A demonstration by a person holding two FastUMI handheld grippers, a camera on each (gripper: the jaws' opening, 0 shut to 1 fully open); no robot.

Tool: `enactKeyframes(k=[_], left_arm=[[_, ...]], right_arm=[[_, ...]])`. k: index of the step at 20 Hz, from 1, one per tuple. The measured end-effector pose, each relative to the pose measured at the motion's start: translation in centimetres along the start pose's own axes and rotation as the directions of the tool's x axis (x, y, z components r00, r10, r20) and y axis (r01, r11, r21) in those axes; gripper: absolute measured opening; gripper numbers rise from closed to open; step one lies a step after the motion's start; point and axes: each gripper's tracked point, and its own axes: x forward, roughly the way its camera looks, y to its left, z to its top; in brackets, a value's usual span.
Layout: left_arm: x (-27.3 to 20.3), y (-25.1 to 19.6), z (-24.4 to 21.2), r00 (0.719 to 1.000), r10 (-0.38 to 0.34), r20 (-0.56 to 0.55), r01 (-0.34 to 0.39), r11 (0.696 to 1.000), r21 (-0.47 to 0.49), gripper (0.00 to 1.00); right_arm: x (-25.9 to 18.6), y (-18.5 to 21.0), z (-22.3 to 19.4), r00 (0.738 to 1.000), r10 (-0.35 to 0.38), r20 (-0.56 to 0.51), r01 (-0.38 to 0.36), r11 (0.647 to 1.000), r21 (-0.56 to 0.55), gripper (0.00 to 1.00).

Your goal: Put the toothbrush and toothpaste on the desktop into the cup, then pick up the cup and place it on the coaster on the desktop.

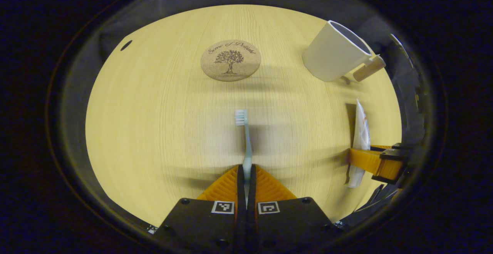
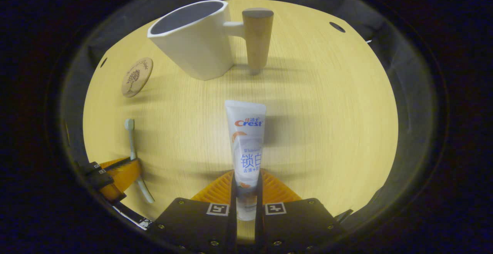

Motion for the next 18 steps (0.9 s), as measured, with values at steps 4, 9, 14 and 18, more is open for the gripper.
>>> enactKeyframes(k=[4,9,14,18], left_arm=[[0.5,-0.1,0.4,0.995,-0.030,0.098,0.032,0.999,-0.015,0.07],[-0.5,1.1,1.1,0.975,-0.038,0.220,0.050,0.997,-0.050,0.08],[-4.4,3.7,5.2,0.910,-0.013,0.415,0.006,1.000,0.017,0.08],[-7.0,3.6,7.8,0.839,-0.017,0.543,-0.009,0.999,0.045,0.07]], right_arm=[[-0.2,-0.2,0.3,0.999,0.028,0.034,-0.029,0.999,0.038,0.19],[-0.4,0.0,0.3,0.990,0.114,0.085,-0.122,0.987,0.100,0.19],[0.0,0.3,0.3,0.981,0.146,0.129,-0.161,0.981,0.112,0.19],[-0.8,0.3,1.4,0.955,0.203,0.215,-0.217,0.975,0.046,0.19]])
